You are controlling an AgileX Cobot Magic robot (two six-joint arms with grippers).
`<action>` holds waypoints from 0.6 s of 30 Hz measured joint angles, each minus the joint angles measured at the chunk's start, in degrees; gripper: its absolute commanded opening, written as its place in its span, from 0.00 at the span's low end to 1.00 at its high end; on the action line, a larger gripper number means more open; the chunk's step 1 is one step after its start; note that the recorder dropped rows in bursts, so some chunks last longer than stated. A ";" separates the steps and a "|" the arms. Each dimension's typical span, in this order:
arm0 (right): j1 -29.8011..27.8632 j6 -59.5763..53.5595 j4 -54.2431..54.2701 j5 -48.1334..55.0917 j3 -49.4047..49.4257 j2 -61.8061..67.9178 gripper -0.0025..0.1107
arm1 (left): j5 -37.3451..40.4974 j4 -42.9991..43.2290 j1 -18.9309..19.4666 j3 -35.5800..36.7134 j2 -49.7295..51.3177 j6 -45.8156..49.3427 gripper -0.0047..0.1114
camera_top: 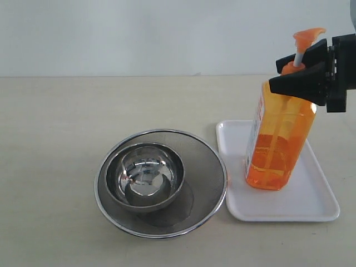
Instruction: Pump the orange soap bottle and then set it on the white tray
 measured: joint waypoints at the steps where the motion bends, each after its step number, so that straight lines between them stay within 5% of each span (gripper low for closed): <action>1: 0.00 0.16 0.25 0.01 -0.04 0.00 0.60 | 0.00 0.00 0.00 0.00 0.00 0.00 0.08; 10: 0.00 0.52 2.91 0.16 -0.13 0.00 0.71 | 0.00 0.00 0.00 0.00 0.00 0.00 0.08; 18: 0.00 7.49 3.58 7.09 -0.13 0.00 0.72 | 0.00 0.00 0.00 0.00 0.00 0.00 0.08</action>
